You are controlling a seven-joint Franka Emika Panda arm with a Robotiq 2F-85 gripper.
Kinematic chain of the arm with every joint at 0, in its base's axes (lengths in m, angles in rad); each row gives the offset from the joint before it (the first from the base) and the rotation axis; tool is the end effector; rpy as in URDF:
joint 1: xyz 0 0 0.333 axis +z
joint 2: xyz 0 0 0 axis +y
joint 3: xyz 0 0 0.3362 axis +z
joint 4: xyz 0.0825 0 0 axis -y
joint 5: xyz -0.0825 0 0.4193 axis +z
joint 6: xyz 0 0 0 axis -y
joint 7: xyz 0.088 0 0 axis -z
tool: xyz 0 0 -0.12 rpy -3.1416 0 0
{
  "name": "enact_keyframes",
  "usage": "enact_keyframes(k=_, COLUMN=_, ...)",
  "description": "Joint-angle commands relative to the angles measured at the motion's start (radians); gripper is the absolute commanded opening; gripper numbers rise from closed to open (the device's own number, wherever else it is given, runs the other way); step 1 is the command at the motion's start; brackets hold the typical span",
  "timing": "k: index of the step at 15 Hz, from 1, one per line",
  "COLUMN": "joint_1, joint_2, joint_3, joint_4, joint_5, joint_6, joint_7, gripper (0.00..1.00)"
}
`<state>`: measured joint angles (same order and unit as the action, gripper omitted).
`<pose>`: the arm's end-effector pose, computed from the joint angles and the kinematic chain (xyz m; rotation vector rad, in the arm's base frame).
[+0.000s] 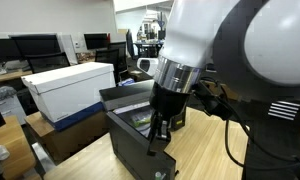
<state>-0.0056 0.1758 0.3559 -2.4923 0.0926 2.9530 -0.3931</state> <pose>0.4927 0.1777 0.2290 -2.8706 -0.9527 -0.4493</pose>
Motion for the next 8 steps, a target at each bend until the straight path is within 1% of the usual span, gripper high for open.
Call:
enact_keyframes(k=1, joint_1=-0.099, joint_2=0.04, joint_3=0.078, joint_4=0.0, joint_5=0.101, joint_6=0.033, joint_7=-0.209, gripper=0.18)
enact_keyframes(k=3, joint_1=-0.128, joint_2=0.07, joint_3=0.093, joint_4=0.002, joint_5=0.12, joint_6=0.05, joint_7=-0.251, gripper=0.05)
enact_keyframes(k=6, joint_1=-0.146, joint_2=0.108, joint_3=0.112, joint_4=-0.004, joint_5=0.105, joint_6=0.113, joint_7=-0.263, gripper=0.0)
enact_keyframes(k=7, joint_1=-0.158, joint_2=0.121, joint_3=0.135, joint_4=-0.002, joint_5=0.108, joint_6=0.136, joint_7=-0.269, gripper=0.0)
enact_keyframes(k=8, joint_1=-0.164, joint_2=0.132, joint_3=0.154, joint_4=0.0, joint_5=0.106, joint_6=0.16, joint_7=-0.269, gripper=0.03)
